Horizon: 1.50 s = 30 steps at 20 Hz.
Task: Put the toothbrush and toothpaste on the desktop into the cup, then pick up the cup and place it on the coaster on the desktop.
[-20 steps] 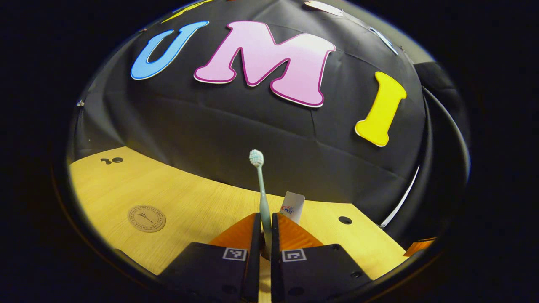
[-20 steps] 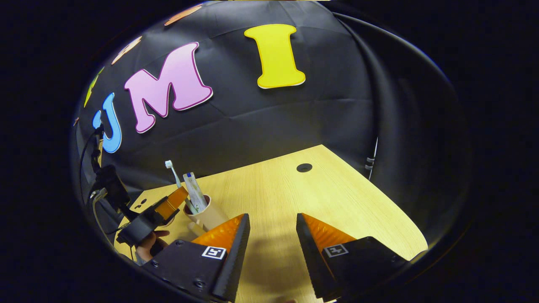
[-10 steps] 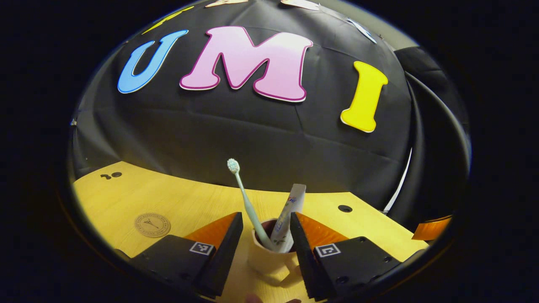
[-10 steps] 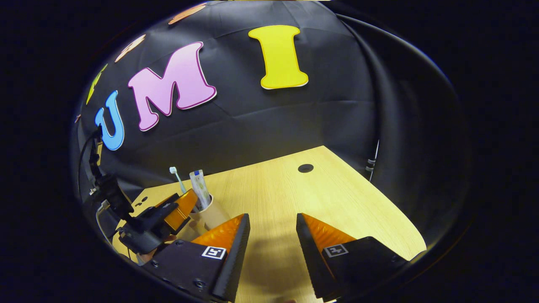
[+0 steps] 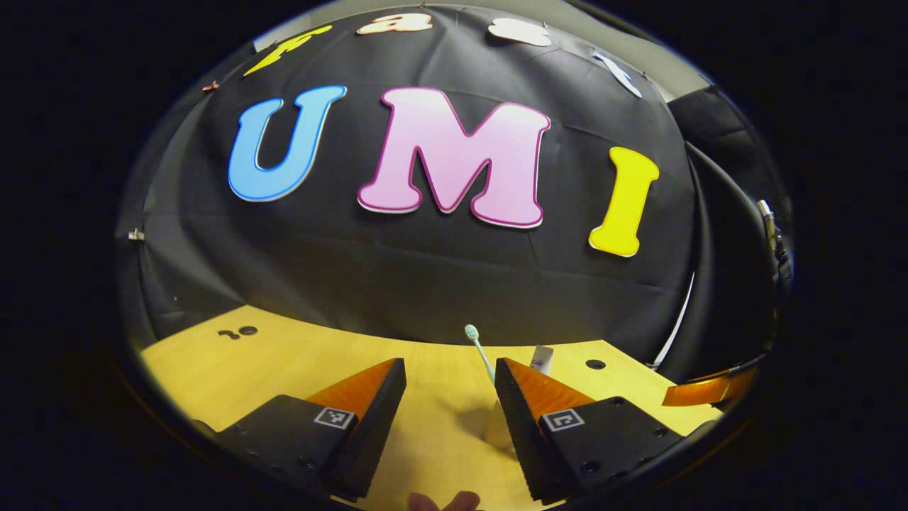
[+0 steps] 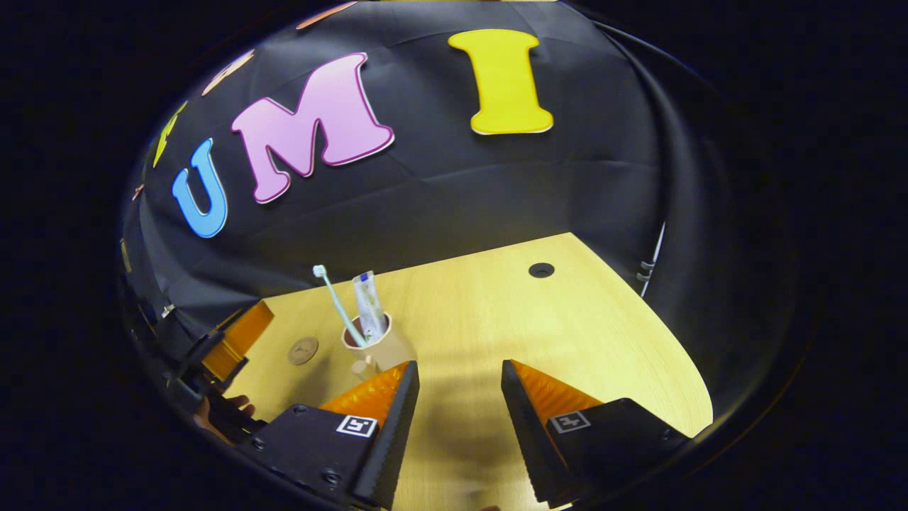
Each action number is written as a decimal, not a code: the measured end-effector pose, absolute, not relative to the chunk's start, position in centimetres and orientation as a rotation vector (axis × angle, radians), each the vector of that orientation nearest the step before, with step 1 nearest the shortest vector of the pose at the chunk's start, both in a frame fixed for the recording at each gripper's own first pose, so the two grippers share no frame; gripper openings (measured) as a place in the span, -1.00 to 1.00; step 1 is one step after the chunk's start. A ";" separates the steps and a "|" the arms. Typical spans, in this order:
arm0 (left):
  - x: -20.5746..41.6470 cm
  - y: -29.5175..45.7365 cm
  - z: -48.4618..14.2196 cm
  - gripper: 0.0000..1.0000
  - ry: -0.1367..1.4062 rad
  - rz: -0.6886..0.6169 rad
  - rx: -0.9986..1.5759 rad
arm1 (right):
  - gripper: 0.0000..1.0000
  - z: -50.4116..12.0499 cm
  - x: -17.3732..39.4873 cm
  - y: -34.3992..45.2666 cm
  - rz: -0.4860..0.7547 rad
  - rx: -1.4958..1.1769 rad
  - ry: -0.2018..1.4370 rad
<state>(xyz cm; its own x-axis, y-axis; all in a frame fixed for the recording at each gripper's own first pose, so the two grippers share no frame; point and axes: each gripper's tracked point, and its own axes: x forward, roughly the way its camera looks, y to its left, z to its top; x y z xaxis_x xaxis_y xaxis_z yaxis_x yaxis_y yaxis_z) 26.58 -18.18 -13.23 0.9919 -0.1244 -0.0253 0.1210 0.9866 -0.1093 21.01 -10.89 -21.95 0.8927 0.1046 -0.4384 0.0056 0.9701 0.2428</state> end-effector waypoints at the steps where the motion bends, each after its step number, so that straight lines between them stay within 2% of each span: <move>1: 25.5 -17.2 -12.6 0.63 0.029 -0.118 -0.088 | 0.48 -21.7 21.1 -10.1 0.064 0.238 0.480; 6: 20.3 -13.1 -11.3 0.68 0.073 -0.087 -0.080 | 0.54 -21.2 21.2 -5.6 0.123 0.162 0.573; 14: 14.7 -7.6 -12.4 0.69 0.129 -0.074 -0.075 | 0.56 -25.3 22.2 -0.9 0.159 0.071 0.806; 21: 12.9 -3.8 -14.0 0.70 0.161 -0.040 -0.104 | 0.57 -28.1 24.6 1.2 0.161 -0.023 0.940; 30: 13.1 -1.1 -15.1 0.70 0.170 -0.001 -0.128 | 0.48 -30.4 27.2 1.3 0.131 -0.127 1.051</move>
